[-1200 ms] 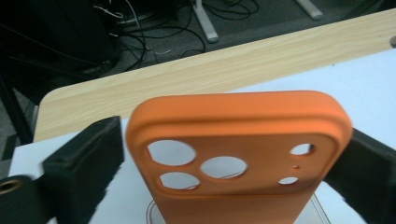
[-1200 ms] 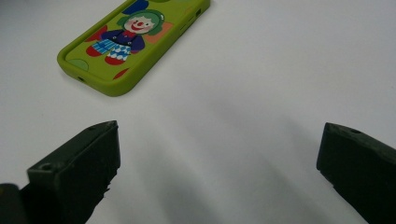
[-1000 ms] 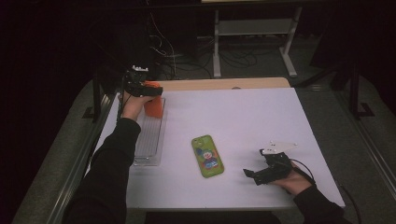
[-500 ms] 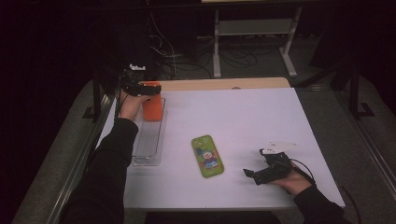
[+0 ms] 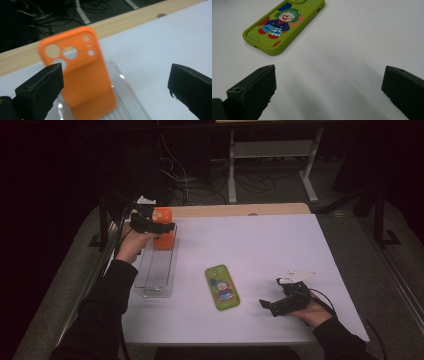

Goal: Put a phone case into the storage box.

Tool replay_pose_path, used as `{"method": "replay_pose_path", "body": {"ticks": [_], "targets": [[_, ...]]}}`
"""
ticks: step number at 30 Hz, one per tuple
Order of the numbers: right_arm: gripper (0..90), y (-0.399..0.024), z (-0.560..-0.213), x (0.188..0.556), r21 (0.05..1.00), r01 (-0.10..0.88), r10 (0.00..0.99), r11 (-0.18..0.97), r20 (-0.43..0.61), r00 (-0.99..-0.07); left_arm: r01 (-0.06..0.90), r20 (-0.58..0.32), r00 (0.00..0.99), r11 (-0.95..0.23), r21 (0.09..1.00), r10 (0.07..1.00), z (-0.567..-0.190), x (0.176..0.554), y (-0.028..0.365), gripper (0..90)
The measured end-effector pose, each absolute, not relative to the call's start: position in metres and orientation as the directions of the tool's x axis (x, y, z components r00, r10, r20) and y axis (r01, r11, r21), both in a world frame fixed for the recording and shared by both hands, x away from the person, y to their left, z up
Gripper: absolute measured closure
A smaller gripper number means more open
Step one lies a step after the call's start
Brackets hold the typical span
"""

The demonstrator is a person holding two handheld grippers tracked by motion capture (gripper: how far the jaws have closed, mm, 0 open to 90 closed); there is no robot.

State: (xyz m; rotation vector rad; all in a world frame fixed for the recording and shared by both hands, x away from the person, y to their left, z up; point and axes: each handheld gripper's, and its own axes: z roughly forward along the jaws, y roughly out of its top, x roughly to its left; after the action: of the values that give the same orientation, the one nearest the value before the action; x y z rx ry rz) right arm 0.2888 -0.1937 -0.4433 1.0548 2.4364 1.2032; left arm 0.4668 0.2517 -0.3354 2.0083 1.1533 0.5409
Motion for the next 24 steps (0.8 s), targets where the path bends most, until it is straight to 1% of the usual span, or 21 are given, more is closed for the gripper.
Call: {"method": "replay_pose_path", "body": {"ticks": [8, 12, 19, 21, 23, 24], "targets": [[0.0, -0.194, -0.441, 0.288, 0.769, 0.500, 0.687, 0.399, 0.110, -0.718, 0.496, -0.032, 0.599, -0.339, 0.799, 0.800, -0.328, 0.434, 0.232, 0.0], [0.0, -0.193, -0.442, 0.289, 0.769, 0.496, 0.684, 0.404, 0.106, -0.722, 0.464, -0.032, 0.654, -0.368, 0.806, 0.756, -0.326, 0.415, 0.219, 0.0], [0.0, -0.193, -0.442, 0.288, 0.766, 0.497, 0.681, 0.408, 0.106, -0.724, 0.450, -0.081, 0.713, -0.365, 0.815, 0.697, -0.335, 0.387, 0.200, 0.8], [0.0, -0.193, -0.441, 0.288, 0.767, 0.498, 0.683, 0.405, 0.108, -0.722, 0.443, -0.094, 0.728, -0.362, 0.820, 0.679, -0.339, 0.380, 0.195, 5.1], [0.0, -0.193, -0.441, 0.288, 0.766, 0.498, 0.683, 0.406, 0.107, -0.722, 0.435, -0.095, 0.741, -0.367, 0.822, 0.665, -0.343, 0.374, 0.190, 7.1], [0.0, -0.193, -0.441, 0.288, 0.767, 0.499, 0.685, 0.404, 0.109, -0.721, 0.434, -0.098, 0.743, -0.366, 0.823, 0.662, -0.344, 0.372, 0.190, 10.2]]}}
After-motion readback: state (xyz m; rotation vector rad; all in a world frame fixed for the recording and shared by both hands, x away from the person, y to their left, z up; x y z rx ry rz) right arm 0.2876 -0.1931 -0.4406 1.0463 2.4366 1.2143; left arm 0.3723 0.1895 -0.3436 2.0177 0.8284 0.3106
